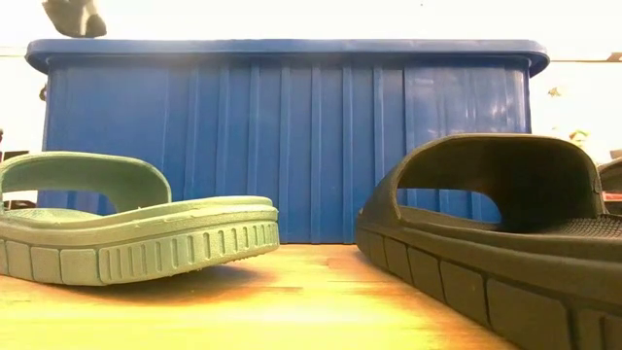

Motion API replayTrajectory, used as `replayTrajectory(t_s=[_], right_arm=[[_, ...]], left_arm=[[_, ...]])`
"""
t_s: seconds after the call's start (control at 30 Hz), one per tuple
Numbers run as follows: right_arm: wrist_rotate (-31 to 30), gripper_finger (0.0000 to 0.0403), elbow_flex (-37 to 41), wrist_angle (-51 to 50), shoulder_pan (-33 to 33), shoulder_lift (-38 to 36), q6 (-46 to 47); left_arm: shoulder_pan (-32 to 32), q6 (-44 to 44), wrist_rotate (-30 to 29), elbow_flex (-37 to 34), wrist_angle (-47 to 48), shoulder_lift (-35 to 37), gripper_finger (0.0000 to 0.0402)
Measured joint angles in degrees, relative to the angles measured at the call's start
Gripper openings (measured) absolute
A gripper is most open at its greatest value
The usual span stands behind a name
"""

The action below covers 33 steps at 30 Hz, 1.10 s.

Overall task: Pick and place slides into bin
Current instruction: Adjust the blue container

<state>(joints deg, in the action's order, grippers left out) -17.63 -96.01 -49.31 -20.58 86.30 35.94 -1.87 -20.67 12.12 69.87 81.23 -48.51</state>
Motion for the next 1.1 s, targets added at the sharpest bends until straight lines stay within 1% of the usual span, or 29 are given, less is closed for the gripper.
replayTrajectory(t_s=[0.1,0.17,0.23,0.3,0.4,0.47,0.53,0.67,0.7,0.83,0.9,0.97,1.1], right_arm=[[0.0,0.0210,0.0,0.0,0.0,0.0,0.0],[0.0,0.0210,0.0,0.0,0.0,0.0,0.0],[0.0,0.0210,0.0,-0.1,0.0,0.0,0.0],[0.0,0.0210,0.0,-0.2,0.0,0.0,0.0],[0.0,0.0210,0.0,-0.2,0.0,0.0,0.0],[0.0,0.0210,0.0,-0.2,0.0,0.0,0.0],[0.0,0.0210,0.0,-0.2,0.0,0.0,0.0],[0.0,0.0210,0.0,-0.2,0.0,0.0,0.0],[0.0,0.0210,0.0,-0.2,0.0,0.0,0.0],[0.0,0.0210,0.0,-0.2,0.0,0.0,0.0],[0.0,0.0210,0.0,-0.2,0.0,0.0,0.0],[0.0,0.0210,0.0,-0.2,0.0,0.0,0.3],[0.0,0.0210,0.0,-0.2,0.0,0.0,0.4]], left_arm=[[0.0,0.2,5.5,0.0,3.5,-0.4,0.0194],[0.0,0.2,8.0,0.0,6.9,-0.7,0.0194],[0.1,0.0,8.6,0.0,9.3,-0.8,0.0194],[0.1,0.0,10.1,0.0,8.6,-0.6,0.0194],[0.1,-0.1,10.1,0.0,8.8,0.1,0.0194],[0.1,-0.5,9.5,0.0,8.8,0.9,0.0194],[0.2,-0.3,7.1,0.0,8.8,1.5,0.0194],[0.2,0.3,-2.8,-0.6,8.8,2.4,0.0194],[0.2,0.2,-4.5,-1.0,8.8,2.6,0.0194],[0.2,2.7,-5.2,-3.3,8.8,3.5,0.0190],[0.2,4.4,-5.2,-4.2,8.9,4.2,0.0177],[0.2,4.9,-5.5,-4.5,8.8,4.5,0.0154],[0.2,7.3,-5.7,-4.9,8.8,5.0,0.0082]])
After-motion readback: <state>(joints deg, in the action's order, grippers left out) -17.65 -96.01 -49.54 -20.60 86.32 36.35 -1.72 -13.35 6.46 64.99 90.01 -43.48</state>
